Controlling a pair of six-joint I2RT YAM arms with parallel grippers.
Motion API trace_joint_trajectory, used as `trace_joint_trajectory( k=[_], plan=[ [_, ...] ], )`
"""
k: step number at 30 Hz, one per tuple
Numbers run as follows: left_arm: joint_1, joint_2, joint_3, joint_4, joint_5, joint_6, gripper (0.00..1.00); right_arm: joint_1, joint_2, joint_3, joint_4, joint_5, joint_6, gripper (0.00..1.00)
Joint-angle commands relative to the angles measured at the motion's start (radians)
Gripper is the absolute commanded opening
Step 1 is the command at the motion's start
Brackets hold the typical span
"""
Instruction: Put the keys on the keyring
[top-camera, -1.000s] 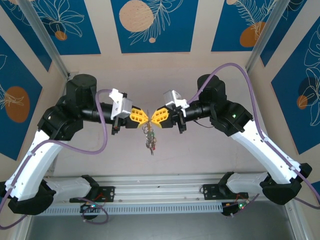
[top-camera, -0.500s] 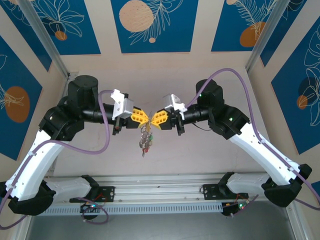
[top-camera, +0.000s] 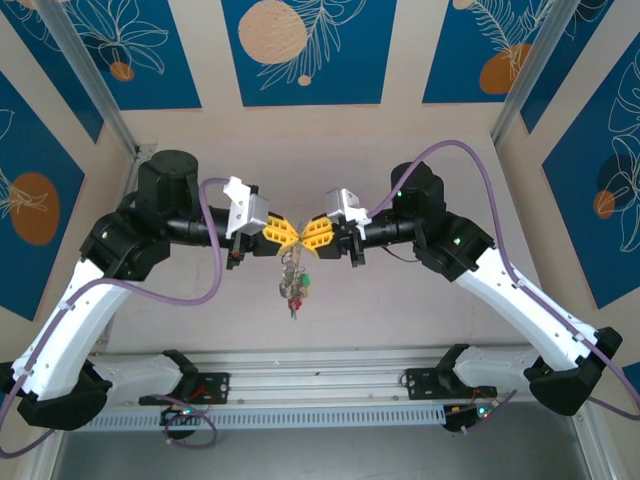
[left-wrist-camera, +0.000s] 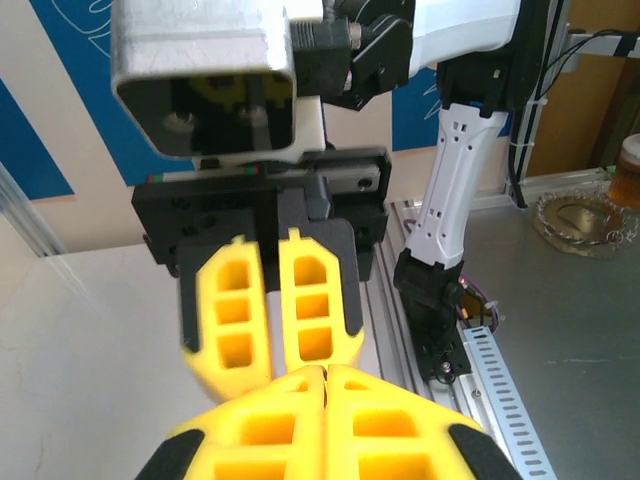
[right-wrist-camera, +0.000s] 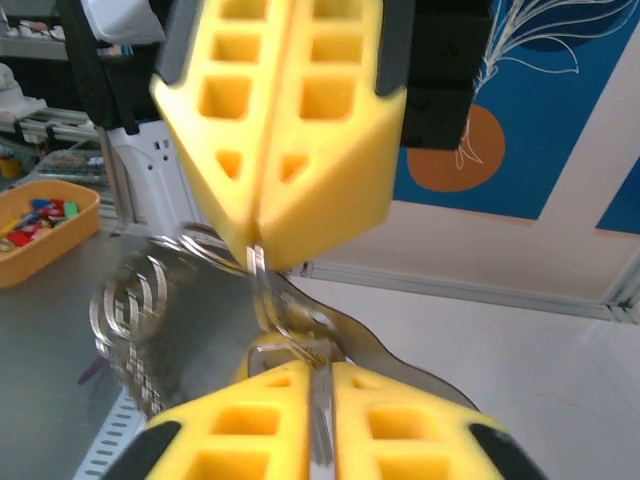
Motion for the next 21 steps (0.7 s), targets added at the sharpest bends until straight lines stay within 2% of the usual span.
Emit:
trace_joint_trajectory(
  k=[1, 4, 12, 21],
  plan=[
    [-0.002, -0.026, 0.012, 0.076, 0.073, -0.007, 0.00, -0.013, 0.003, 0.014, -0.036, 0.057, 0.018, 0.26],
    [-0.001, -0.028, 0.011, 0.079, 0.075, -0.006, 0.00, -0.013, -0.050, -0.013, -0.023, 0.080, 0.031, 0.32],
    [0.001, -0.028, 0.013, 0.080, 0.101, -0.017, 0.00, 0.005, -0.187, -0.071, 0.012, 0.059, 0.016, 0.37],
    [0.001, -0.039, -0.003, 0.114, 0.150, -0.052, 0.00, 0.027, -0.134, -0.030, 0.099, 0.001, 0.032, 0.36]
  ],
)
